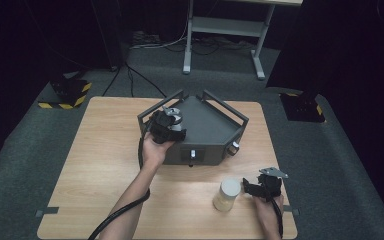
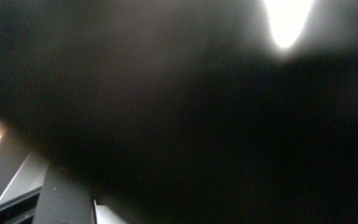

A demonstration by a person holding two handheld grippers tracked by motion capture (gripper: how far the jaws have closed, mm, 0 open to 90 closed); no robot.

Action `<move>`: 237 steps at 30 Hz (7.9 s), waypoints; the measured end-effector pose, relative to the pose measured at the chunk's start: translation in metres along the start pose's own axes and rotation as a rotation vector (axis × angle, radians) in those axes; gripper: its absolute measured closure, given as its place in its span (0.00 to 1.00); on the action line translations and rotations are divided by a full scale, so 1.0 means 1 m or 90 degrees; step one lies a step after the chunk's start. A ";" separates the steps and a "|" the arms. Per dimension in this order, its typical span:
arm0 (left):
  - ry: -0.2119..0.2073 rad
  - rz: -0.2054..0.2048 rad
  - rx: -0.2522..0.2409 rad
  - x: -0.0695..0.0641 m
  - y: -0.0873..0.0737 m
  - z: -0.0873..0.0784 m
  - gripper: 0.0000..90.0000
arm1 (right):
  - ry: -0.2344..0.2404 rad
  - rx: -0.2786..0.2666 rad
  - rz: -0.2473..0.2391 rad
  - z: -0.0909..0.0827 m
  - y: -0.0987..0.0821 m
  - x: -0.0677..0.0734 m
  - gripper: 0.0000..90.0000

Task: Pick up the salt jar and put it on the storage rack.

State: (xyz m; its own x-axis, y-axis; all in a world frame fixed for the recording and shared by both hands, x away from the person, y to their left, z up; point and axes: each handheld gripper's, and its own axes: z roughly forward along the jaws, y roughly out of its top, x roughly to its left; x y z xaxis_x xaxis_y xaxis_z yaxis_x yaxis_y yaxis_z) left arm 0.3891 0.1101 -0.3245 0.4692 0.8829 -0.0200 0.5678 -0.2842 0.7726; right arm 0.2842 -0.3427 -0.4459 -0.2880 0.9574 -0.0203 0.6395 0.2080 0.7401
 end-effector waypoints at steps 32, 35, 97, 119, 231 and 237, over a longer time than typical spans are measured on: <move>0.024 -0.008 -0.026 -0.006 -0.005 -0.017 0.14 | 0.001 0.001 0.001 -0.001 0.000 0.001 0.12; 0.018 -0.011 -0.026 -0.004 -0.005 -0.021 0.09 | 0.001 0.001 0.001 -0.001 0.000 0.001 0.12; -0.024 0.038 0.067 -0.010 -0.128 -0.040 0.00 | 0.001 0.001 0.001 0.000 0.000 0.001 0.12; -0.029 0.009 0.075 0.001 -0.163 -0.014 0.01 | 0.002 0.004 0.000 0.000 0.001 0.001 0.11; 0.009 0.005 0.041 -0.015 -0.175 -0.011 0.05 | 0.029 0.015 -0.025 0.004 0.006 -0.003 0.02; 0.010 0.005 0.041 -0.015 -0.175 -0.011 0.05 | 0.028 0.015 -0.025 0.004 0.006 -0.003 0.02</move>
State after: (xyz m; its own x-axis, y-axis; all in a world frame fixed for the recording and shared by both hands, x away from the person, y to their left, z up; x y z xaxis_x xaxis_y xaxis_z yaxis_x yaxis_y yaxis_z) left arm 0.2754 0.1510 -0.4524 0.4640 0.8858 -0.0039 0.6065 -0.3145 0.7302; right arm 0.2922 -0.3430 -0.4441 -0.3441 0.9387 -0.0187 0.6439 0.2504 0.7230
